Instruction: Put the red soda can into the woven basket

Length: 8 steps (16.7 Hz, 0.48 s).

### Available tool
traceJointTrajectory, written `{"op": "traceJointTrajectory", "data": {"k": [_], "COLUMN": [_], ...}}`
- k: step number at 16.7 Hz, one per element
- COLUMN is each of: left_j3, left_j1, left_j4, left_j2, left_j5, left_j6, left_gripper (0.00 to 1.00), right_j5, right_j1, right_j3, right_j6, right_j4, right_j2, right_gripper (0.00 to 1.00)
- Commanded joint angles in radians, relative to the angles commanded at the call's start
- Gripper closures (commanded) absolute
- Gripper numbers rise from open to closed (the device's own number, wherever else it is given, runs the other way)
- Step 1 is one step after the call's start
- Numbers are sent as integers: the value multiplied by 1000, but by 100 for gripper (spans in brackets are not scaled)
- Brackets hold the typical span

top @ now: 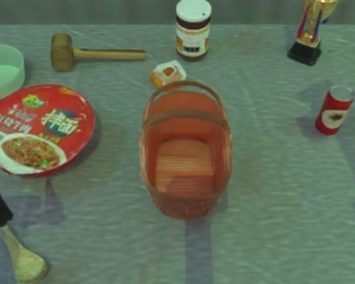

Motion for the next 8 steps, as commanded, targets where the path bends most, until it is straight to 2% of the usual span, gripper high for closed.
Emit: {"op": "traceJointTrajectory", "data": {"k": [4, 8], "left_j3": [0, 0], "left_j1": [0, 0], "left_j4": [0, 0], "left_j2": [0, 0], "left_j5": [0, 0], "left_j6": [0, 0], "left_gripper": [0, 0], "right_j5": [3, 4], "right_j1": [18, 32], "right_j3": [384, 668], "right_j6": [-106, -184], "right_j4": [-231, -405], "right_j2": [418, 736], "right_gripper": [0, 0]}}
